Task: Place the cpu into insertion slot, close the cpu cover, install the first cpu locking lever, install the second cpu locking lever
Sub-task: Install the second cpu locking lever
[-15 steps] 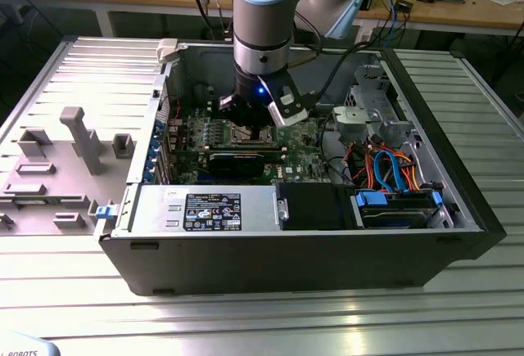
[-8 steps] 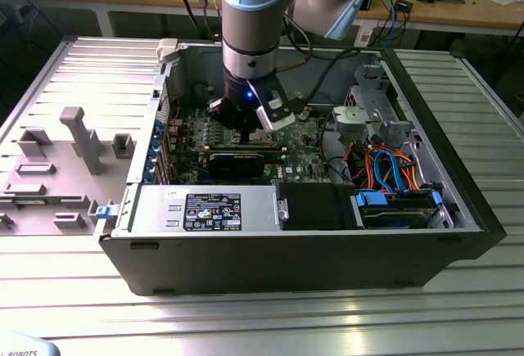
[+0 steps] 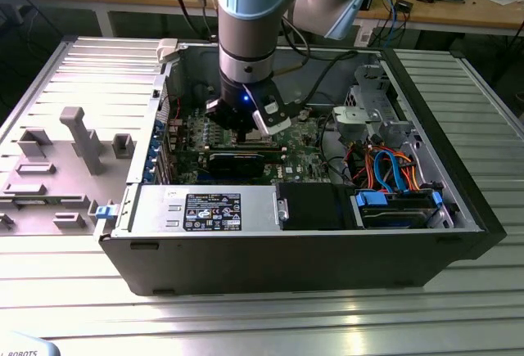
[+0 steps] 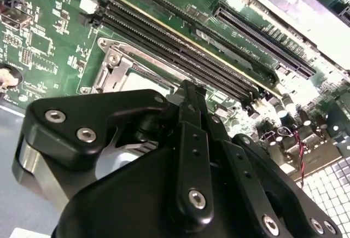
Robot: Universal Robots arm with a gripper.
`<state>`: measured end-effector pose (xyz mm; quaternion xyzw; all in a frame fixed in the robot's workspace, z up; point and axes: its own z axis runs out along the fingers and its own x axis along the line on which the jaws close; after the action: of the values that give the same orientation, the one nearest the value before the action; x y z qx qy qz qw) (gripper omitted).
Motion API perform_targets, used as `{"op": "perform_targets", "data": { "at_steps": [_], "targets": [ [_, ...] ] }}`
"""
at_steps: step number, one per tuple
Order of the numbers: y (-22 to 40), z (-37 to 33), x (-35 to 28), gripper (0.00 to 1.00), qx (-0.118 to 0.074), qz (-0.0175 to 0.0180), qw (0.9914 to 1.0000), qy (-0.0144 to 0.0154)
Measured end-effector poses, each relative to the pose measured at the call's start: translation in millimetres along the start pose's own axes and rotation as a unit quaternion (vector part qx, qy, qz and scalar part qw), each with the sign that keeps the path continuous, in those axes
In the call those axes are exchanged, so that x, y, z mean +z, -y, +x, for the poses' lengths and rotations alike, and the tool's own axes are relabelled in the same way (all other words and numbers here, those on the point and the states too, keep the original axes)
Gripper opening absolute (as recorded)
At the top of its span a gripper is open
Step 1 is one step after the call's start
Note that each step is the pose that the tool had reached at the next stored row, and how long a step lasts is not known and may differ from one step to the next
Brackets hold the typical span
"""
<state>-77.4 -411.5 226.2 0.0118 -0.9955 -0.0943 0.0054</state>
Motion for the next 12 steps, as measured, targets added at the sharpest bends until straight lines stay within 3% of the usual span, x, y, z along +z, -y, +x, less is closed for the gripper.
{"op": "perform_targets", "data": {
  "at_steps": [5, 7, 12],
  "targets": [
    [6.8, 1.6, 1.2, 0.11, 0.0, -0.0046, 0.99999, -0.0015],
    [7.4, 6.9, 2.5, 0.11, 0.0, -0.011, 0.99994, -0.002],
    [8.5, 12.8, 7.8, 0.11, -0.001, -0.0135, 0.9999, -0.0037]
  ]
}}
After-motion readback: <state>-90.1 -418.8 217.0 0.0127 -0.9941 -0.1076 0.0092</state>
